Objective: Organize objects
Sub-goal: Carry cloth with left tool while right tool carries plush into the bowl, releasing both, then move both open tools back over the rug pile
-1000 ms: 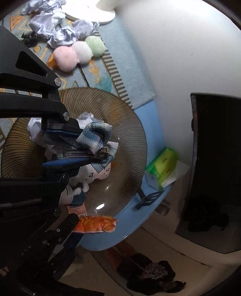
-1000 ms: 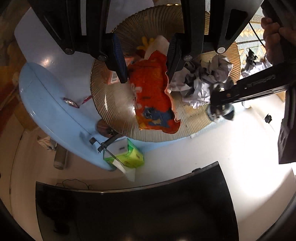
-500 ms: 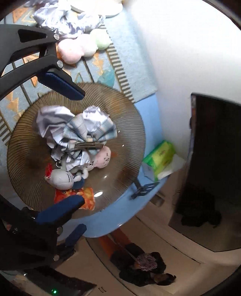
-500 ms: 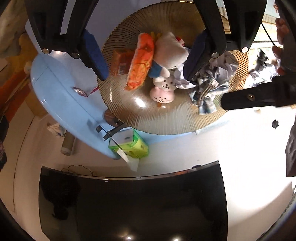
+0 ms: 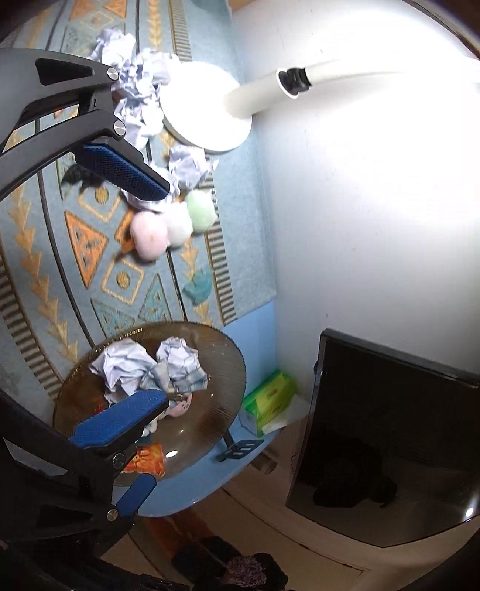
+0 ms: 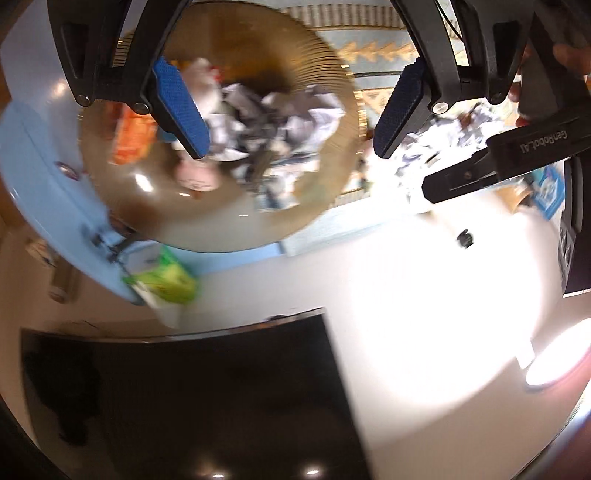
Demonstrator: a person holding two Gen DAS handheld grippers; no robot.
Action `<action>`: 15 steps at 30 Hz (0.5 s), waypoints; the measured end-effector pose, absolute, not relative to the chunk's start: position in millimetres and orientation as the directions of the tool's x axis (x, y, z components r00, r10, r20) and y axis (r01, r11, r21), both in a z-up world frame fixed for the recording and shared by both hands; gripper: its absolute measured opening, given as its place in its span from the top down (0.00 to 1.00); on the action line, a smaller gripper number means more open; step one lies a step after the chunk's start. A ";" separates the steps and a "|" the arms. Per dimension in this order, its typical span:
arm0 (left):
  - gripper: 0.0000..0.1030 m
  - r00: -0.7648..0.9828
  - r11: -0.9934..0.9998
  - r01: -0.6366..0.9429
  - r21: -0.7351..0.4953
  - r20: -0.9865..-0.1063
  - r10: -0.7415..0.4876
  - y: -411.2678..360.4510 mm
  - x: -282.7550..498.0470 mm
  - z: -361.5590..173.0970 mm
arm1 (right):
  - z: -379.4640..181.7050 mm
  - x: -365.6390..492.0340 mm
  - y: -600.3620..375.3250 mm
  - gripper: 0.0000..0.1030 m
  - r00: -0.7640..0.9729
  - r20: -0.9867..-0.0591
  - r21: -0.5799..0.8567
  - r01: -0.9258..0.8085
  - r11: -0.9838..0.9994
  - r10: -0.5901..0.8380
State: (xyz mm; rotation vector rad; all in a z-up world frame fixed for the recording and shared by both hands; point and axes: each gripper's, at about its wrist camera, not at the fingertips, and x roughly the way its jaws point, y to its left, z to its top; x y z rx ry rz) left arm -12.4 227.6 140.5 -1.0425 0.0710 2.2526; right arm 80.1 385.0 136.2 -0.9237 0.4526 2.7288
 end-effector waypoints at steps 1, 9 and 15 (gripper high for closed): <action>0.01 -0.491 -0.797 -0.569 -0.204 -0.693 0.528 219.3 -11.6 141.5 | 137.3 76.9 376.1 0.13 -0.782 -0.616 0.213 -0.277 -0.937 0.092; 0.01 -0.540 -0.876 -0.443 -0.190 -0.723 0.430 141.4 -5.7 118.6 | 124.0 55.8 300.2 0.13 -0.759 -0.644 0.175 -0.025 -0.984 -0.095; 0.01 -0.518 -0.917 -0.323 -0.233 -0.768 0.378 84.7 6.6 89.0 | 97.1 48.2 257.6 0.13 -0.671 -0.718 0.159 0.102 -0.982 -0.186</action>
